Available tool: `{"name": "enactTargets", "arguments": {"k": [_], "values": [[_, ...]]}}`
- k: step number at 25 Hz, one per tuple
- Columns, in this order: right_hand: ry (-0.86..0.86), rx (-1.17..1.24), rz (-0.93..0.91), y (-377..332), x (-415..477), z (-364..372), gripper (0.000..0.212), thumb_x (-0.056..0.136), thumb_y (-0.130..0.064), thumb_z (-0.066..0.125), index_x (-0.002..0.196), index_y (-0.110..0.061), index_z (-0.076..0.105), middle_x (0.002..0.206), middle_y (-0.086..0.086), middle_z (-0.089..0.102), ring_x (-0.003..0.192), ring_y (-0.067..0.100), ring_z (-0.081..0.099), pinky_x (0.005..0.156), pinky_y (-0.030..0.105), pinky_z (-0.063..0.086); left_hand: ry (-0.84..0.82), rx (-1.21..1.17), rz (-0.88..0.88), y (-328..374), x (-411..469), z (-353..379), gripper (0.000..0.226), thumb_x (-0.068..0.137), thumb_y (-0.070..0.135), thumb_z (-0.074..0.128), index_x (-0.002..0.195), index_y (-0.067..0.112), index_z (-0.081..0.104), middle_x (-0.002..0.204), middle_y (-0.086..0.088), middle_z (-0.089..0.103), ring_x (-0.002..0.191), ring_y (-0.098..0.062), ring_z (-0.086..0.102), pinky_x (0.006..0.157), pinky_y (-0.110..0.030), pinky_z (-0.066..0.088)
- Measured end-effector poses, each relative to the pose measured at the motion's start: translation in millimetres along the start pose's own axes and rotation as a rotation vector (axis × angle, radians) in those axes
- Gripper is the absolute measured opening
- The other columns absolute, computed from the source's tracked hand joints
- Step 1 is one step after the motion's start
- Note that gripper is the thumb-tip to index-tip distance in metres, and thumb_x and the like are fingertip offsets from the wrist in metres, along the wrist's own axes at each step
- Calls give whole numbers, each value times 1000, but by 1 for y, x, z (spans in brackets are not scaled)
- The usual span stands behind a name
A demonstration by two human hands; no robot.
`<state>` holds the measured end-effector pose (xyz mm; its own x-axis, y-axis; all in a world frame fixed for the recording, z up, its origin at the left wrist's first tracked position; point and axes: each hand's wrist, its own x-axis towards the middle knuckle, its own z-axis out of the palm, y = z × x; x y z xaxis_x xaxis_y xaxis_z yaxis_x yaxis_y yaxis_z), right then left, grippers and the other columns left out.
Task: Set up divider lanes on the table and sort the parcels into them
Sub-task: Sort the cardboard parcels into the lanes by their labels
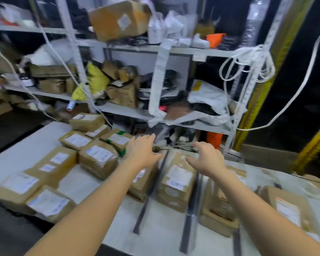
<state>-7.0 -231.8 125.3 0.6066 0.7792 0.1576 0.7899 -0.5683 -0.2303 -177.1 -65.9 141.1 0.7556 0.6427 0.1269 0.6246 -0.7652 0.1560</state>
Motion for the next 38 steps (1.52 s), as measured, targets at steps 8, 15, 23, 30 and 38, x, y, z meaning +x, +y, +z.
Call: {"name": "enactTargets", "arguments": {"k": [8,15,23,30,38], "values": [[-63,81,-74,-187,53,64,60,87,-47,66,142,-27,54,141,-4,61,130,19,55,97,38,51,-14,26,-163,-215,-17,-25,81,86,70,58,151,23,43,146,-3,55,132,-26,52,100,-42,48],[-122,71,-179,-283,116,116,56,88,-47,66,140,-29,55,138,-4,62,128,20,55,89,40,56,-51,78,-278,-334,-3,-29,72,89,67,56,145,24,46,138,-3,60,127,-26,55,92,-40,51],[-233,199,-209,-343,208,190,55,86,-42,70,136,-24,59,137,-1,64,126,23,58,97,43,53,-120,35,-385,-414,47,-12,65,88,61,57,144,29,48,138,1,57,127,-26,53,92,-41,52],[-252,180,-163,-389,288,229,53,86,-42,68,136,-30,58,136,-5,63,125,19,58,85,37,56,-181,-37,-388,-494,113,18,54,91,55,57,136,28,50,131,0,61,121,-26,55,89,-41,52],[-272,156,-98,-453,409,283,55,92,-40,67,143,-26,54,144,-4,59,133,19,53,102,38,50,-224,-415,-344,-585,200,82,56,92,51,60,137,20,50,135,-1,57,119,-24,57,91,-39,51]]}}
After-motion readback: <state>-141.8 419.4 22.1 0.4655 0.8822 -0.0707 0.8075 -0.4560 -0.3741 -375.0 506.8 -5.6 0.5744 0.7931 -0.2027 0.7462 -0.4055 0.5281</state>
